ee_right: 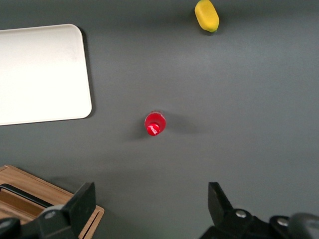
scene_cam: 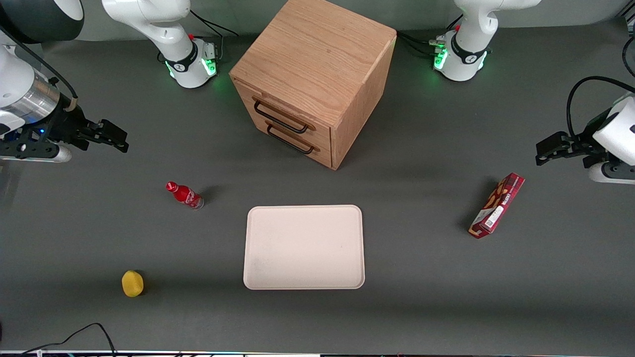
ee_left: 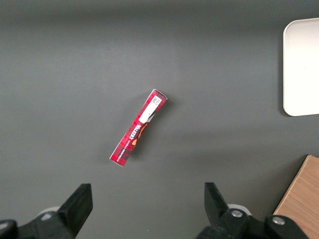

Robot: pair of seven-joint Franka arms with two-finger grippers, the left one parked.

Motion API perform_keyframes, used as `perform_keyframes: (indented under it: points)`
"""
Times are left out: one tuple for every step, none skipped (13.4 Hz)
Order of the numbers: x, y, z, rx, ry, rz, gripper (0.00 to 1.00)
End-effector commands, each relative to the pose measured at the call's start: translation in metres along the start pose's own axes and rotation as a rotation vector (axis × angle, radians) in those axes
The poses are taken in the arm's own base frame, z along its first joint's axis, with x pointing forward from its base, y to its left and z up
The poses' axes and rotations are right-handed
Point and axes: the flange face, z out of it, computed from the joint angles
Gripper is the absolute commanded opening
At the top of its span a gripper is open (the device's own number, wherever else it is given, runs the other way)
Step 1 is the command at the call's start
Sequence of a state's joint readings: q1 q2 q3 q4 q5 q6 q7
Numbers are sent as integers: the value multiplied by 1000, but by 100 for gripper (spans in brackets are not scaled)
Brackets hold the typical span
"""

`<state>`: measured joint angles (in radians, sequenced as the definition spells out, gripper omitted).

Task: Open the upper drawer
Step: 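Raise the right gripper from its rest pose toward the wooden cabinet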

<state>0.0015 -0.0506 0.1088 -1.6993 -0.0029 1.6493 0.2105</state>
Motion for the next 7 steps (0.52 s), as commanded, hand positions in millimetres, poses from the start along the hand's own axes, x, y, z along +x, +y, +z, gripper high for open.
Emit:
perform_keyframes:
  points:
    - [2, 1, -7, -8, -2, 2, 100]
    - [2, 0, -7, -9, -3, 1, 100]
    - [2, 2, -8, -8, -2, 5, 100]
    - [2, 3, -7, -9, -5, 14, 100]
    - [0, 2, -7, -13, -15, 17, 100]
    - [-6, 1, -10, -17, -31, -7, 100]
    - [-12, -9, -17, -18, -25, -35, 100]
